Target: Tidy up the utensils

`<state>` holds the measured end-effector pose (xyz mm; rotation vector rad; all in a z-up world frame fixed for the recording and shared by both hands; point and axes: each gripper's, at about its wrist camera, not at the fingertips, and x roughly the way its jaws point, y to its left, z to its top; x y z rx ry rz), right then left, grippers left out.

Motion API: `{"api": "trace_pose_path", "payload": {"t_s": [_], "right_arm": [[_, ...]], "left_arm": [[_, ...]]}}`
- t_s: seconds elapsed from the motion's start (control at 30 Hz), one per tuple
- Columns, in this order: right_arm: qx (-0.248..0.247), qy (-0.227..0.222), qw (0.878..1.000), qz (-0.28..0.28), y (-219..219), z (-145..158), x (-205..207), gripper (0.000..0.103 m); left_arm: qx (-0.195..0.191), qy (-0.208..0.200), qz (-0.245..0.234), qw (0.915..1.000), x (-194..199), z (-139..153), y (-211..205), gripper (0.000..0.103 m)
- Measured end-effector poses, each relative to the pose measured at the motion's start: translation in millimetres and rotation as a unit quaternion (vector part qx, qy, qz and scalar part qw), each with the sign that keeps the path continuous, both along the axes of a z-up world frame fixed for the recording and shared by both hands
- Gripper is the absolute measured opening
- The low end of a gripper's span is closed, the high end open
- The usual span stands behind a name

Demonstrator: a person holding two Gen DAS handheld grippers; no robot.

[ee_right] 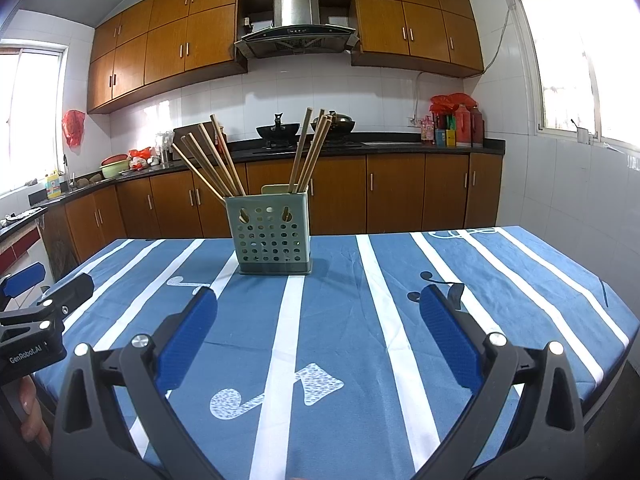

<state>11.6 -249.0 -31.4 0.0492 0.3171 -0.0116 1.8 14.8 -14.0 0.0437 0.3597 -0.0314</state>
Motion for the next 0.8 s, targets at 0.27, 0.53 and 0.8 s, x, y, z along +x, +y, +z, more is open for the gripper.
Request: {"api": "trace_pose_path", "payload": {"t_s": [0.27, 0.53, 0.8], "right_arm": [[0.001, 0.000, 1.000, -0.001, -0.1, -0.4, 0.5, 0.099], [0.001, 0.001, 1.000, -0.001, 0.2, -1.1, 0.5, 0.099], [0.002, 0.001, 1.000, -0.002, 0.0, -0.7, 0.5, 0.099]], "left_arm": [[0.000, 0.000, 0.000, 1.0000, 0.1, 0.3, 0.1, 0.101], [0.000, 0.000, 0.000, 1.0000, 0.0, 0.4, -1.0, 0.101], [0.000, 0.001, 0.000, 1.0000, 0.0, 0.7, -1.6, 0.101]]}}
